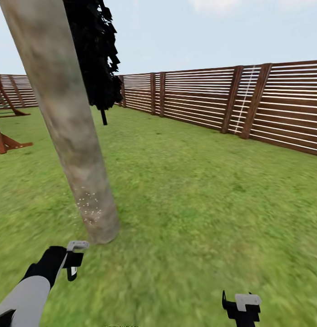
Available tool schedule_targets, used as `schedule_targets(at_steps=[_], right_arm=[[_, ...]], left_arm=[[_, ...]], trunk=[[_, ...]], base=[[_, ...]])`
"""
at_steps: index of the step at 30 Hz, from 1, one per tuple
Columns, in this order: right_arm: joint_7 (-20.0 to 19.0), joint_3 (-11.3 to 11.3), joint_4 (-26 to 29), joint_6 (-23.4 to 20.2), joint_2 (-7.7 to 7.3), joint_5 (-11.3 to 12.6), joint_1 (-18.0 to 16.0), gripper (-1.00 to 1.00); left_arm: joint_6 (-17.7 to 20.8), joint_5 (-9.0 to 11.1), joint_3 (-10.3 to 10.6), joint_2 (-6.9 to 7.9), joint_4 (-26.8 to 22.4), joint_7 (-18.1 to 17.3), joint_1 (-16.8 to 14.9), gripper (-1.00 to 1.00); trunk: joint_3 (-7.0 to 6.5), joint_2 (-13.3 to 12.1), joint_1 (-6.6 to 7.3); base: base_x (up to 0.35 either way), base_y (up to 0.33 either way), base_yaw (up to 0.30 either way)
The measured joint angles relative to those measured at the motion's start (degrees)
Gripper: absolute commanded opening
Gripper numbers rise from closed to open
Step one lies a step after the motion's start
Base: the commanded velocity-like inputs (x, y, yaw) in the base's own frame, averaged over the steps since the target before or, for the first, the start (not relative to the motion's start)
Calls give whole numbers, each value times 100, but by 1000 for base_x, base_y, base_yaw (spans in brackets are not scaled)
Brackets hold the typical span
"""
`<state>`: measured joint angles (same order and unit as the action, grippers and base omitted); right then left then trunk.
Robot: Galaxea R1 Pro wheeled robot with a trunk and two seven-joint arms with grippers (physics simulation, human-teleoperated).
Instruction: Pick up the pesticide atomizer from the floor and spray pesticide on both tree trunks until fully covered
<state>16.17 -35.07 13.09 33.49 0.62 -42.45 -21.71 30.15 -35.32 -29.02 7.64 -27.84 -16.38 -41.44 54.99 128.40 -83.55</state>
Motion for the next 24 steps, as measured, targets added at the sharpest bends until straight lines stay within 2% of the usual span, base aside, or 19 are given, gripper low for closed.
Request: schedule_targets(at_steps=[6,8,11,15,17,18,24], right_arm=[[0,0,-4,0,0,0,0,100],[0,0,-5,0,0,0,0,100],[0,0,-6,0,0,0,0,100],[0,0,-7,0,-1,0,0,100],[0,0,-6,0,0,0,0,100],[0,0,-6,0,0,0,0,100],[0,0,-8,0,0,0,0,100]], left_arm=[[-3,0,-25,-16,-37,4,-2,-100],[-139,5,-12,-17,-24,3,-2,-100],[-362,-10,-8,-16,19,4,-1,-100],[-413,-28,8,-9,62,24,-1,-100],[-415,-4,6,-38,73,560,3,-100],[-410,16,1,-46,76,648,3,-100],[-405,66,-28,-184,69,698,-1,-100]], trunk=[[0,0,0],[0,0,0],[0,0,0],[0,0,0],[0,0,0],[0,0,0],[0,0,0]], base=[[66,-273,276],[121,-273,220],[136,-272,53],[141,-271,3],[142,-271,28],[142,-271,137],[142,-271,260]])
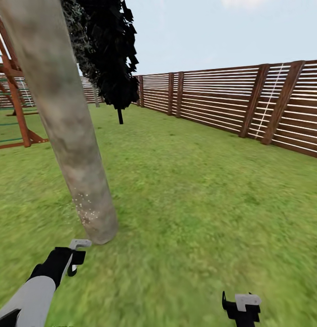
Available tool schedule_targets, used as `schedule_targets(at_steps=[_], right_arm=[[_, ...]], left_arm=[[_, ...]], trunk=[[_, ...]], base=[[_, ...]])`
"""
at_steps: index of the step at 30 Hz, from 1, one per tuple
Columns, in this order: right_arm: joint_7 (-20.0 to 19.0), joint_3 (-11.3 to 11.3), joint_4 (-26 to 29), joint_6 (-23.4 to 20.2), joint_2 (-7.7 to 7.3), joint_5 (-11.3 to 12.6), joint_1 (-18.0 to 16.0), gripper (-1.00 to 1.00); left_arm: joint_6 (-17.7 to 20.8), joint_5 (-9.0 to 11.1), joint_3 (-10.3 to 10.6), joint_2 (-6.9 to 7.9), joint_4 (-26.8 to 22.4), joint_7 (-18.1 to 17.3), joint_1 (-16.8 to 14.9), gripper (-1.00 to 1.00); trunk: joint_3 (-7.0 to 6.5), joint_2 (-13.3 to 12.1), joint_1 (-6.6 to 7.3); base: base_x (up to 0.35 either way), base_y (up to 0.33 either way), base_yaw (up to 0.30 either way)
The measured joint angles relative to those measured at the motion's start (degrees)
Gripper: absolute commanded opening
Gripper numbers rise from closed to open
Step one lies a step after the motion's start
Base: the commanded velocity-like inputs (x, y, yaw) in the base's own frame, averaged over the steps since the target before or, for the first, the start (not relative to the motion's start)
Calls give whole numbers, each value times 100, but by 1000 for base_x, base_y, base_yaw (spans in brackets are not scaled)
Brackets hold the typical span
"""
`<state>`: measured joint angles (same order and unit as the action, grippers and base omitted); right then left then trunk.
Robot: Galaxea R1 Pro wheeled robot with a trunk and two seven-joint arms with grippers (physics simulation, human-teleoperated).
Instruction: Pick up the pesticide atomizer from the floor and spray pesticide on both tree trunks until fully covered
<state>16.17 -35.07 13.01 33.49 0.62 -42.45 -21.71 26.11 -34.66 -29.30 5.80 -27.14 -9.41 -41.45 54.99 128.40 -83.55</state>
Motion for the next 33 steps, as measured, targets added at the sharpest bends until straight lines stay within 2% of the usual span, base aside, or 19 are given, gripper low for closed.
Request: schedule_targets(at_steps=[1,3,5,9,22,33], right_arm=[[0,0,0,0,0,0,0,100],[0,0,1,0,0,0,0,100],[0,0,0,0,0,0,0,100],[0,0,0,0,0,0,0,100],[0,0,0,0,-3,0,0,100],[0,8,0,0,0,0,0,100]], left_arm=[[0,99,0,0,0,0,0,-100],[-7,485,22,7,-1,-14,4,-100],[-21,570,44,3,-1,11,2,-100],[-26,592,63,0,7,25,5,-100],[-27,593,64,-9,8,53,6,-100],[-27,577,47,9,8,68,9,-100]], trunk=[[0,0,0],[0,0,0],[0,0,0],[0,0,0],[0,0,0],[0,0,0]], base=[[142,-271,276],[143,-271,277],[144,-271,277],[152,-266,169],[125,-264,6],[91,-264,251]])
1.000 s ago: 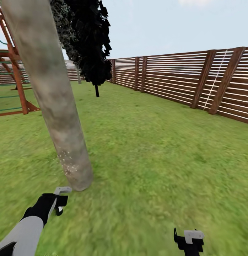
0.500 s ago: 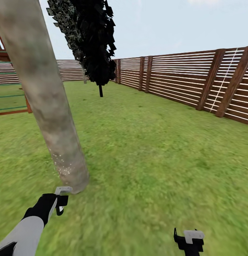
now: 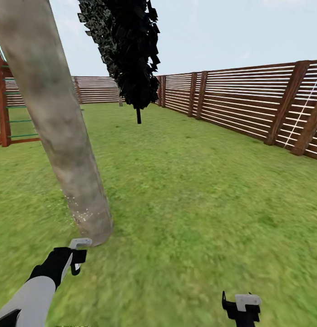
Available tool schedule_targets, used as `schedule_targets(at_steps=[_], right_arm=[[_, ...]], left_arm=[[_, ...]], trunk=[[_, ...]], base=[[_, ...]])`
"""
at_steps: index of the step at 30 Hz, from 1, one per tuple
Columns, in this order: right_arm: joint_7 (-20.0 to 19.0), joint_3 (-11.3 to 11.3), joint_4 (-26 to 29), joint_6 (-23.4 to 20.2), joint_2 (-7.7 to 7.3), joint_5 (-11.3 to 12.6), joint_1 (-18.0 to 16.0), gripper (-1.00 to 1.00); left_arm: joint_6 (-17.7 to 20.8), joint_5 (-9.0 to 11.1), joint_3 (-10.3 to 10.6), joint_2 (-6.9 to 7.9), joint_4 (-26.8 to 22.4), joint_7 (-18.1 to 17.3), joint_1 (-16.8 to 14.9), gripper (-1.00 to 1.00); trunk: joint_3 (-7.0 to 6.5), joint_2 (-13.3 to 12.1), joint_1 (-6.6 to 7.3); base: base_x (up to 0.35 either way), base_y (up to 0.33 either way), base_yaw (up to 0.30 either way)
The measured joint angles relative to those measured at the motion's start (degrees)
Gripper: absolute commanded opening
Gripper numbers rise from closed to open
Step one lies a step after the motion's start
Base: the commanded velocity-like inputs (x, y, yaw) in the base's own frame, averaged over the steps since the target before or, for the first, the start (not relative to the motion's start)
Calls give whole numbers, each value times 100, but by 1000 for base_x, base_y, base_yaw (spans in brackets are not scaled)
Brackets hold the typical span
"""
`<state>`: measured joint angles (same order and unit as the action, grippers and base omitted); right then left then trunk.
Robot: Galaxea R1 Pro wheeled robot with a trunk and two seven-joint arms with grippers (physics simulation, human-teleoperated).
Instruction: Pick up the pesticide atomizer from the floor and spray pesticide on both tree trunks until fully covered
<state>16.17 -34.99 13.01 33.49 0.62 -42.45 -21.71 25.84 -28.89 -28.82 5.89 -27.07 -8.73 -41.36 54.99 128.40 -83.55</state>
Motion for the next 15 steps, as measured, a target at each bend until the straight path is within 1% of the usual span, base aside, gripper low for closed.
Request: schedule_targets(at_steps=[4,8,15], right_arm=[[0,-2,0,0,0,0,0,100],[0,0,0,0,0,0,0,100],[0,0,0,0,0,0,0,100]], left_arm=[[0,-16,-9,45,0,4,30,-100],[0,-21,-15,60,-4,9,63,-100],[0,-19,-9,62,-5,12,67,-100]], trunk=[[0,0,0],[0,0,0],[0,0,0]], base=[[91,-264,277],[105,-264,277],[172,-245,277]])
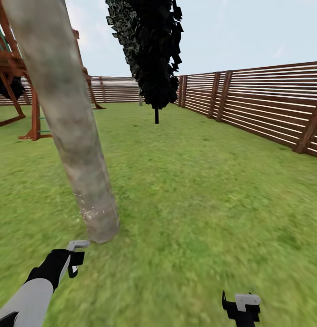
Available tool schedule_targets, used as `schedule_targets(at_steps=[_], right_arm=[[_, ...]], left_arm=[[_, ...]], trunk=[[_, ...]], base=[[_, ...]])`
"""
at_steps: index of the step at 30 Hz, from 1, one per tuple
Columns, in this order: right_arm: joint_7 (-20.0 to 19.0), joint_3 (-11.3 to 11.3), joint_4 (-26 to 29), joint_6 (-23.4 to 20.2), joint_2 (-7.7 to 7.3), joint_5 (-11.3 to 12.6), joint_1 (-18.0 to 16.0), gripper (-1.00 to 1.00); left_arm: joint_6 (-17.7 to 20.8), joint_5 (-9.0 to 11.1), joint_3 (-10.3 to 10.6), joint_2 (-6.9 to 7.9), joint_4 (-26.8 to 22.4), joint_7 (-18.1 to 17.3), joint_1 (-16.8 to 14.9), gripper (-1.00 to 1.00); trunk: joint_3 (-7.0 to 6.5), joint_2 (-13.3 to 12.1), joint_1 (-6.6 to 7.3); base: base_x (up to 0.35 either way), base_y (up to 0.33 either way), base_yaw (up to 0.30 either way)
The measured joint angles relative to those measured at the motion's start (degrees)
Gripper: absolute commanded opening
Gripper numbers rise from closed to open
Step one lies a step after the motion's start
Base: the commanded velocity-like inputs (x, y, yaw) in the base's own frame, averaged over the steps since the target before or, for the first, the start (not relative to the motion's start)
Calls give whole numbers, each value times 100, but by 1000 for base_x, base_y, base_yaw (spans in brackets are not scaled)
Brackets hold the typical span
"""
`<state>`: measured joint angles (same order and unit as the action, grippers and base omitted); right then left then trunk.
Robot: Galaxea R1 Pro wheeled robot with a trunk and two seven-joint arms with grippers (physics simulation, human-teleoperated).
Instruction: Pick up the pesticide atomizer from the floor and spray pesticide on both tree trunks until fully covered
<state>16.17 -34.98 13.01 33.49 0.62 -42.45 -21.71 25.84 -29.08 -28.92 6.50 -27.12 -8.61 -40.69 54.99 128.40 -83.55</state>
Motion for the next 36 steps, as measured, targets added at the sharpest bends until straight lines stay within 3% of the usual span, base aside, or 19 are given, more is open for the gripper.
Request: schedule_targets(at_steps=[14,19,29,30,32,33,34,36], right_arm=[[0,0,0,0,0,0,0,100],[0,0,0,1,1,0,0,100],[0,-2,0,1,0,0,0,100],[0,-2,0,1,0,1,0,100],[0,-8,7,7,0,1,0,100],[0,-8,8,8,0,0,0,100],[0,-9,8,8,-4,0,0,100],[8,-15,9,9,-8,0,0,100]], left_arm=[[0,0,9,-18,5,0,1,-100],[0,8,9,-18,5,-1,2,-100],[0,43,5,-61,-34,0,1,-100],[2,73,33,-138,-57,0,-20,-100],[18,74,83,-501,-98,37,-87,-100],[31,27,94,-550,-105,54,-123,-100],[41,10,97,-546,-109,58,-156,-100],[77,-23,88,-281,-395,20,-153,-100]], trunk=[[0,0,0],[0,0,0],[0,0,0],[0,0,0],[0,0,0],[0,0,0],[0,0,0],[-1,0,0]], base=[[212,-215,75],[207,-206,251],[-69,-178,270],[-6,-5,92],[-2,-1,29],[-1,-1,10],[0,0,3],[0,0,1]])
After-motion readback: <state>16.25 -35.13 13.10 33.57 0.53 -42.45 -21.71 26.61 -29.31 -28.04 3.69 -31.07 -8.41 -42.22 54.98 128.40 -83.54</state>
